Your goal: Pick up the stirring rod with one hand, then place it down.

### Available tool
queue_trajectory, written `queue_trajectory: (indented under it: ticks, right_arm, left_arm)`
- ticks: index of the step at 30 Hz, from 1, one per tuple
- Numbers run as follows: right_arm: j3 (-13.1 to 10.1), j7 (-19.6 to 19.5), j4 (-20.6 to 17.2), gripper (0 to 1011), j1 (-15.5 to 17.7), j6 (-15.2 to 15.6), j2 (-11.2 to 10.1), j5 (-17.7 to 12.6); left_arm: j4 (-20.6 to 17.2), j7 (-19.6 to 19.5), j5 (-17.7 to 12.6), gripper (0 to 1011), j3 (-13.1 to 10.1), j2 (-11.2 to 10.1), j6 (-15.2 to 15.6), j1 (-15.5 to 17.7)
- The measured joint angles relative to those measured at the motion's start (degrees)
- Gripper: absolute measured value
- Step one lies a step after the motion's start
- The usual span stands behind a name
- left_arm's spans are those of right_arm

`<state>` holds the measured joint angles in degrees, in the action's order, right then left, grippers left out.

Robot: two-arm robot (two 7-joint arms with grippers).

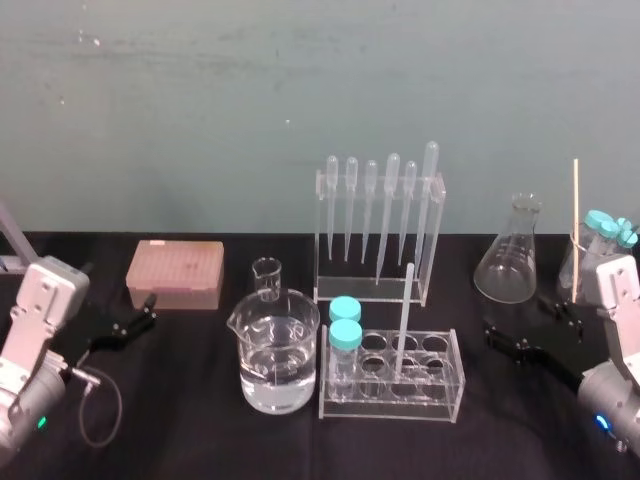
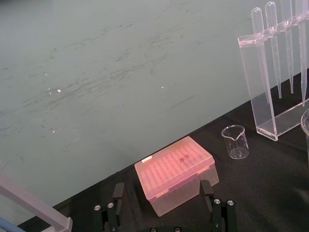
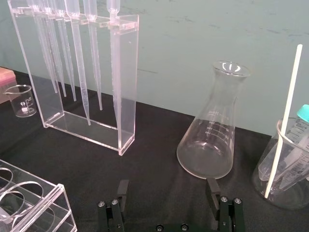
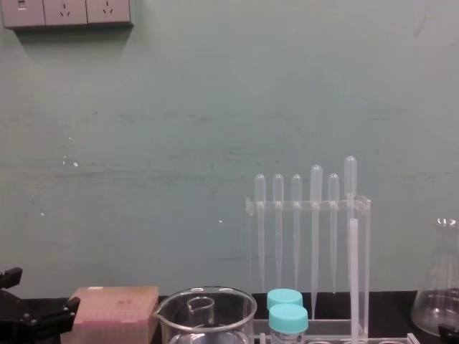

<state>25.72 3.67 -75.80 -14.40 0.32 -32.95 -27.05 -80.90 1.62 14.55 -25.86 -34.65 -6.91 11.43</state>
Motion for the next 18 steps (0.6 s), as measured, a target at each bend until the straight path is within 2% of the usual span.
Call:
queue_trajectory:
  ticks: [18]
  right_arm:
    - [-0.1, 0.1, -0.6, 1003, 0.2, 0.6, -0.5, -0.4]
  left_arm:
    - [0.0, 0.0, 0.0, 1000, 0.0, 0.0, 0.0, 0.0]
